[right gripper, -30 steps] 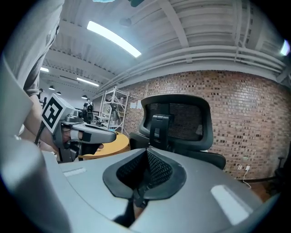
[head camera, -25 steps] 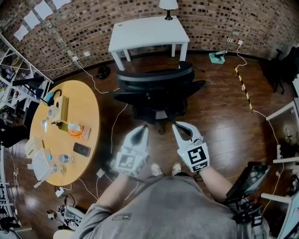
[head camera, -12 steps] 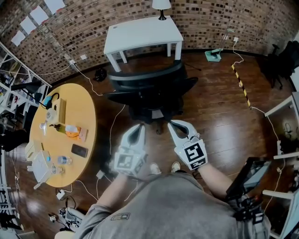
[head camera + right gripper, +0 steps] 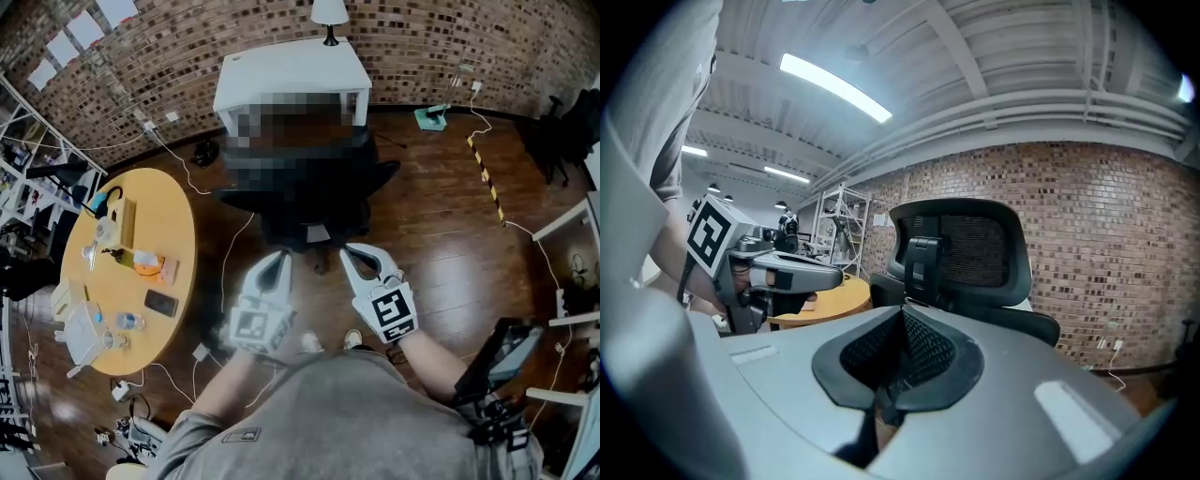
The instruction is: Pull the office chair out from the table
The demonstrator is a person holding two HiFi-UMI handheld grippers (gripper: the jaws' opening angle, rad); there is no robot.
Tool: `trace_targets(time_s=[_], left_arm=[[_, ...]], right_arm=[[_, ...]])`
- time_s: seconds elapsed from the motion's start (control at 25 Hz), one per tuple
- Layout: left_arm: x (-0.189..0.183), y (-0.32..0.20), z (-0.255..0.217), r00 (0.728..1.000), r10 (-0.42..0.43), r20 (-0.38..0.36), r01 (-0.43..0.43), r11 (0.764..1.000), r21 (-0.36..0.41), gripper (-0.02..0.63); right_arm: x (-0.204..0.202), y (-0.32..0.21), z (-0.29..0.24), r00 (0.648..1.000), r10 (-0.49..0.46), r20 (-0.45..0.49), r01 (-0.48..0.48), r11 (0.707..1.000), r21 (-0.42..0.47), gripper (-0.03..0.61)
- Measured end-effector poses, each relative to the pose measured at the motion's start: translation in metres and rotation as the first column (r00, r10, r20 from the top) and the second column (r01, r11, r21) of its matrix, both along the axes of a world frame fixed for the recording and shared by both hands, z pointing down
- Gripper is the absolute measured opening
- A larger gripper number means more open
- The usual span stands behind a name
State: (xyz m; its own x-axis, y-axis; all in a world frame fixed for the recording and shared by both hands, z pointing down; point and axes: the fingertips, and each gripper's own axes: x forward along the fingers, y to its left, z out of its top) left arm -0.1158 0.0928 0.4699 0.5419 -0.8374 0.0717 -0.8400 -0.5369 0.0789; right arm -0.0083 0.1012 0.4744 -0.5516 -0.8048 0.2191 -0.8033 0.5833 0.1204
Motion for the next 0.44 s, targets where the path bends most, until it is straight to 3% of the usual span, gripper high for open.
trace_targets(time_s=[0.44], left_arm=[[-0.0089,-0.0079,0.0007,1.000,-0.011,-0.006,0.010,1.000,-0.001,0.002]], right_arm=[[-0.0079,-0.0073,0.0002,1.000,0.001,-0.011,-0.001,1.000,0.010,0.012]])
